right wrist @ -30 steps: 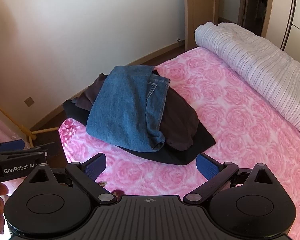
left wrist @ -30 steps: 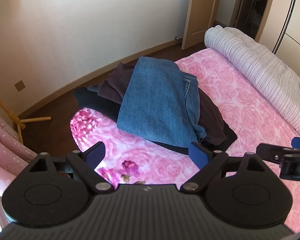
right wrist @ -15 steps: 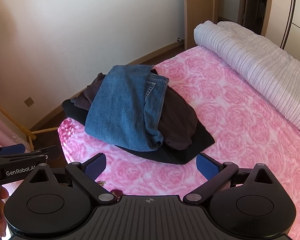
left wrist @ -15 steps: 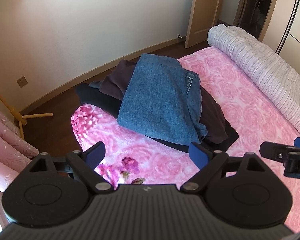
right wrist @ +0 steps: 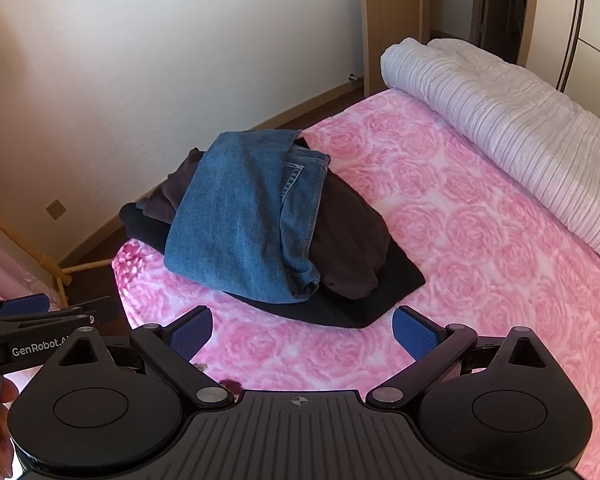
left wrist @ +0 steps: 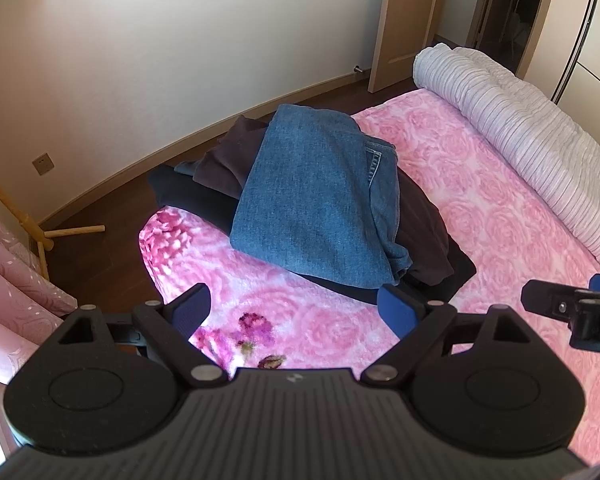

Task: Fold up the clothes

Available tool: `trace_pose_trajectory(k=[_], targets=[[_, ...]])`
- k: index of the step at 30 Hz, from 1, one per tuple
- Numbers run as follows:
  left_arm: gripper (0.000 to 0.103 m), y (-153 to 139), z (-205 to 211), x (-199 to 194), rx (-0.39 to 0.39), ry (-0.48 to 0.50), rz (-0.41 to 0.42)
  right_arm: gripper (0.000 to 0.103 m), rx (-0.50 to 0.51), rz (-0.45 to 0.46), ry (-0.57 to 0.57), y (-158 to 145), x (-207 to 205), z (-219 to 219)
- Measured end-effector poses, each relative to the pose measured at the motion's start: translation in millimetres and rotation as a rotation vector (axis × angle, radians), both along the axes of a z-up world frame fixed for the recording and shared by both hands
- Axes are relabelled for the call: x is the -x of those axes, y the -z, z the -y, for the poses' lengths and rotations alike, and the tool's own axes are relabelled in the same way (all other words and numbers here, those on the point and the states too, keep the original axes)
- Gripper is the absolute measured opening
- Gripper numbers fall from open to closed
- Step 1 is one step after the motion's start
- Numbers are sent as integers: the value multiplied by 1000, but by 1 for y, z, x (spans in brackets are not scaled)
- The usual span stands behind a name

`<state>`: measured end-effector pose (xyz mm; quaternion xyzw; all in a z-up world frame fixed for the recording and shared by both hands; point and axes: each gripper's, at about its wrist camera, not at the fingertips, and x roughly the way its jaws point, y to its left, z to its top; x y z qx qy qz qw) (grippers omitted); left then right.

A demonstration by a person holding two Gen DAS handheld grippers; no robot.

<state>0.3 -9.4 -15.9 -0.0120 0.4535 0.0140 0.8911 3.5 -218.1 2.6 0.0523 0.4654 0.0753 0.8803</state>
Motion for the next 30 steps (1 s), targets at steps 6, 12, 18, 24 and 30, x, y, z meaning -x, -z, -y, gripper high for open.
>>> trace_pose_trajectory(k=[6,12,18,24,30], targets=[[89,1,1,-4,-7,4,-9,100,-6,-1,4,1,-1,4],[89,3,5,-3,-11,5,-14,100,-15,-6,7,3,-1,9],[89,3,7,-5,-10,15,-16,100,-19,-6,6,4,-1,12],[89,2,10,-5,-21,16,-17,100,-25,-8,5,5,-2,15],[89,4,13,-5,-31,14,-23,100,-35,-10,4,7,-4,19]])
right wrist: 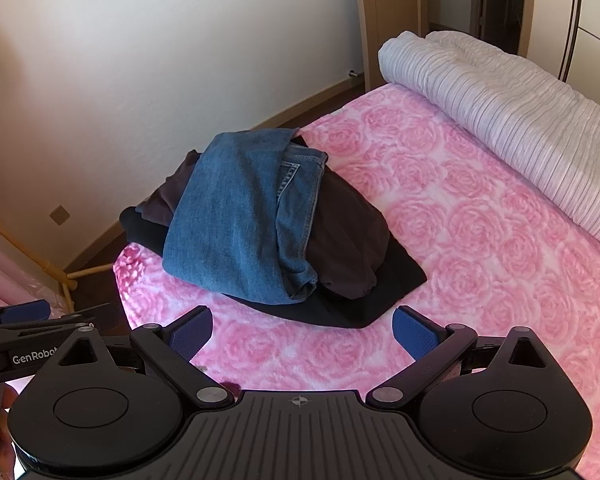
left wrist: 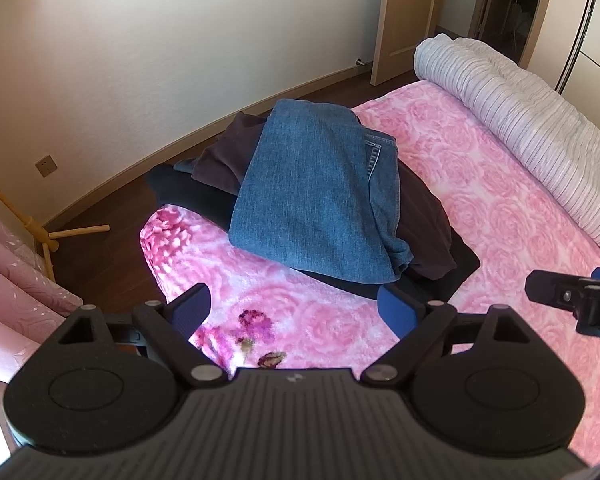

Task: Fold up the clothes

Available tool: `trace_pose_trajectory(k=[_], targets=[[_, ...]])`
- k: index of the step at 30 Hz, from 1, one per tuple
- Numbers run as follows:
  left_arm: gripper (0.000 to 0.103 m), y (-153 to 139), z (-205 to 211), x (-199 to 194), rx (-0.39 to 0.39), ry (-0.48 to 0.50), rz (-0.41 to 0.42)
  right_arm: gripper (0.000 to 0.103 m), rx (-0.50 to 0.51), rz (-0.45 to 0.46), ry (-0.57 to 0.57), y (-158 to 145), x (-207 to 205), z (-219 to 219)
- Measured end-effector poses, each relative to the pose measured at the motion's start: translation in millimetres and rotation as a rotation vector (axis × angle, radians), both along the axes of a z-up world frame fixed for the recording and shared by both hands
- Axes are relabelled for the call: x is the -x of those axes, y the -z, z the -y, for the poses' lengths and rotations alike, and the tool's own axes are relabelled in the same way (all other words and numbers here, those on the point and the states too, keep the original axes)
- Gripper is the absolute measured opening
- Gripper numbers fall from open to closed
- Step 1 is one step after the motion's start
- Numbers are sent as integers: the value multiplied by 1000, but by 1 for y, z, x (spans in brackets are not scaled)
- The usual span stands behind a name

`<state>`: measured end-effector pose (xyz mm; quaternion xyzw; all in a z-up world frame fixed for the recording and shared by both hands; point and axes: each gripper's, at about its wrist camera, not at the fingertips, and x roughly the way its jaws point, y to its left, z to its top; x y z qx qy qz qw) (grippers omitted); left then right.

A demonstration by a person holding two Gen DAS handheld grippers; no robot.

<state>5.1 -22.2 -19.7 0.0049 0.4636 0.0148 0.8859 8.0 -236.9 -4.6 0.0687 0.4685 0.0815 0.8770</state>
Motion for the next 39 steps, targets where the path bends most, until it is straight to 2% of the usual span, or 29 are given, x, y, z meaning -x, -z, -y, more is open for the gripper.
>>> trace_pose_trajectory(k=[9,15,21,27,30,37,39], targets=[[89,3,3,3,0,5,-16,100,-18,-9,1,5,-2,9],[89,3,2,1,-34,23,-8,100,-32,-3,-3,7,-3,13],[89,17,-13,-20,-61,79,-5,100,-36,13,11,13,-14,13],[89,47,-36,-81,-73,215,4,100,-9,20,53,29,-47,8],[89,67,-52,-119,-76,297,3,99,37,15,42,41,-69,-3],[86,117,-100,-224,2,437,-28,97,111,-14,-24,86,-139,-46],[83,132,-109,-249,22,474,-27,91,136,-4,-43,101,-161,-57]])
